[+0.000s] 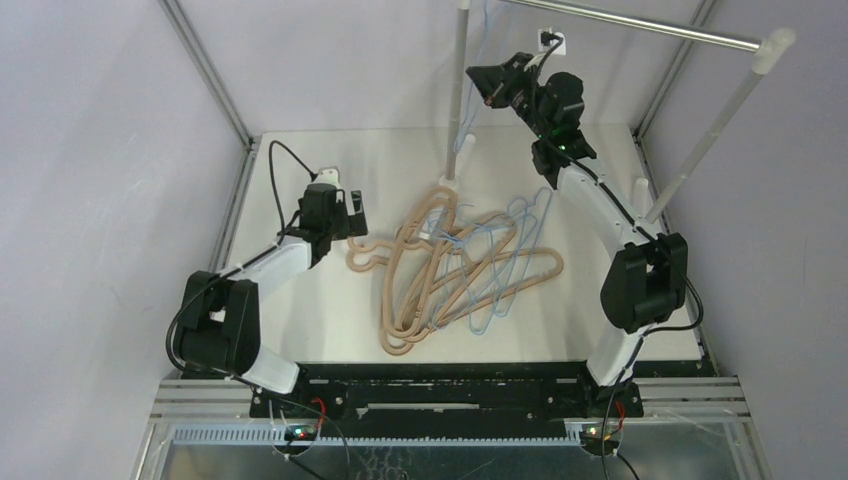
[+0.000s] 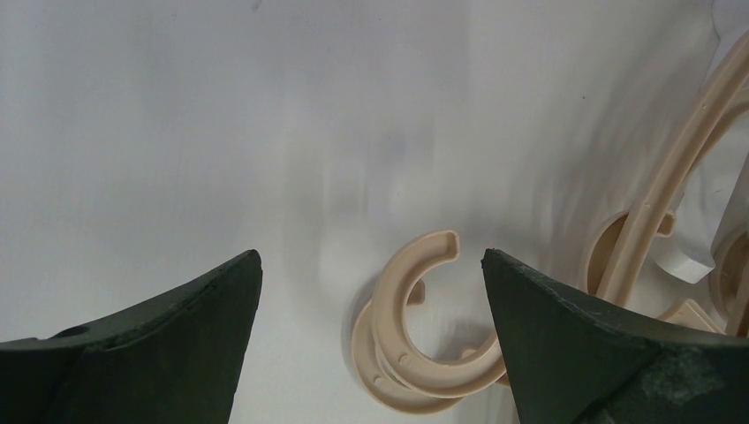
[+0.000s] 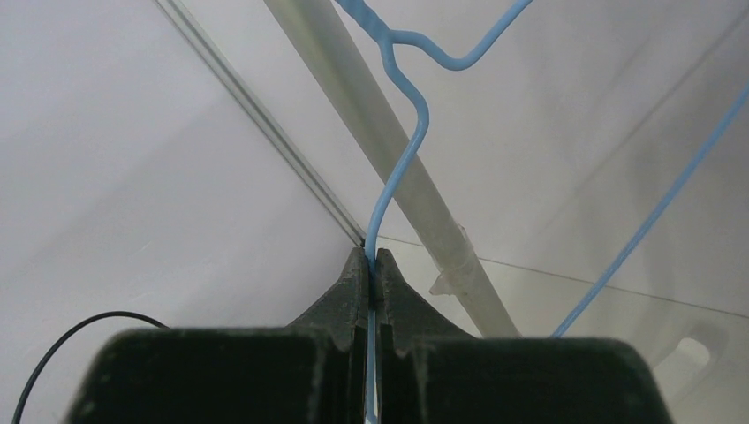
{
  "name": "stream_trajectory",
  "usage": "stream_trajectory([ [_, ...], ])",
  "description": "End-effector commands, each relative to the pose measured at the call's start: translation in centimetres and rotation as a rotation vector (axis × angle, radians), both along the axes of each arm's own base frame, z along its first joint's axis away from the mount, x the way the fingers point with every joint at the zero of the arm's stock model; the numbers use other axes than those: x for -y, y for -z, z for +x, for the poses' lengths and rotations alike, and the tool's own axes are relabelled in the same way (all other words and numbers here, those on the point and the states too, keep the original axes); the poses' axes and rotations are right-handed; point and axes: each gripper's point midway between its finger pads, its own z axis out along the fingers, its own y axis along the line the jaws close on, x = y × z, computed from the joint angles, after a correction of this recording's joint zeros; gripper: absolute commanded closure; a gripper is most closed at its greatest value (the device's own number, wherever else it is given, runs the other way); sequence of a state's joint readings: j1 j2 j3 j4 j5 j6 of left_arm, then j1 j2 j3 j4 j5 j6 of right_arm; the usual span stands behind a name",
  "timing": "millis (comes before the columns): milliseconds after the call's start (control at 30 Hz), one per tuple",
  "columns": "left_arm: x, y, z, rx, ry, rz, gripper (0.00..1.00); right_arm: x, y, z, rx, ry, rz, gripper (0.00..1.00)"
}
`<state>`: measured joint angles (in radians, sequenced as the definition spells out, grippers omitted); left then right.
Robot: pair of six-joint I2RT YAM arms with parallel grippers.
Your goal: Organize the hangers
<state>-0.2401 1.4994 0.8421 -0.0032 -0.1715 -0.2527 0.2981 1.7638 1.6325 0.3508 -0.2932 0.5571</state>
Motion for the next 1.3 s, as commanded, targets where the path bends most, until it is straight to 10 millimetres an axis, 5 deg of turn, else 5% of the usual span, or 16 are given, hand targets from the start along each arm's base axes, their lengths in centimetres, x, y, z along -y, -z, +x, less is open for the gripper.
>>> stream_trajectory([
  [0, 1.0, -3.0, 1.9, 0.081, 0.025, -0.021, 0.01, -0.5, 2.4, 0.2, -0.072, -0.012, -0.042, 0.98],
  [100, 1.0, -3.0, 1.9, 0.081, 0.026, -0.022, 0.01, 0.2, 3.1, 0.0, -0.077, 0.025, -0.057, 0.68],
  [233, 1.2, -3.0, 2.0, 0.079, 0.032, -0.024, 0.01, 1.5, 3.6, -0.7, -0.086, 0.093, -0.093, 0.48],
  [600, 1.1, -2.8, 2.1, 0.076, 0.027, -0.024, 0.0, 4.6, 3.3, -8.0, -0.052, 0.209, -0.143, 0.25],
  [733, 1.0, -2.9, 2.0, 0.078, 0.026, -0.019, 0.01, 5.2, 7.7, -10.3, -0.211, 0.262, -0.24, 0.25],
  [1067, 1.0, -3.1, 1.8, 0.085, 0.024, -0.028, 0.01, 4.2, 27.0, -20.6, -0.664, 0.301, -0.628, 0.35],
  [1267, 1.2, -2.8, 1.9, 0.076, 0.029, -0.033, 0.0, 4.4, 32.1, -22.6, -0.769, 0.321, -0.668, 0.36],
])
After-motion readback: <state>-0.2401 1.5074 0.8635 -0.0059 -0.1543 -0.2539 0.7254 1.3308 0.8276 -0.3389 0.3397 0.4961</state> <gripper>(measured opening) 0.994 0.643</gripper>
